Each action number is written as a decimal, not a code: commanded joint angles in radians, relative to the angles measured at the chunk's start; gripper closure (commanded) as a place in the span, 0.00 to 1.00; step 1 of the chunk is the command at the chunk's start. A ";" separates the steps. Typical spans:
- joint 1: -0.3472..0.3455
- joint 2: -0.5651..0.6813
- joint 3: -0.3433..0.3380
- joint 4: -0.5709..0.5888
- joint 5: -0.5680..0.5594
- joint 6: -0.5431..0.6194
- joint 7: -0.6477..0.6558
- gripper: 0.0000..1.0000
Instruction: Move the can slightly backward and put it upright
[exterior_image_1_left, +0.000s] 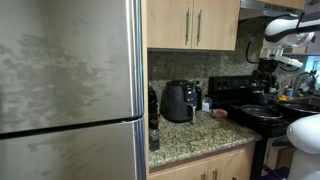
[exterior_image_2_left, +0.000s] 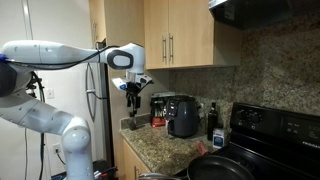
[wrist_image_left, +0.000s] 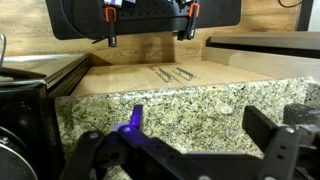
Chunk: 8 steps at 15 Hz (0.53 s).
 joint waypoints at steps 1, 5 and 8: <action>-0.032 -0.018 0.003 -0.028 0.100 0.112 0.060 0.00; -0.102 -0.117 -0.030 0.119 0.159 -0.020 0.141 0.00; -0.107 -0.124 -0.029 0.138 0.165 -0.010 0.133 0.00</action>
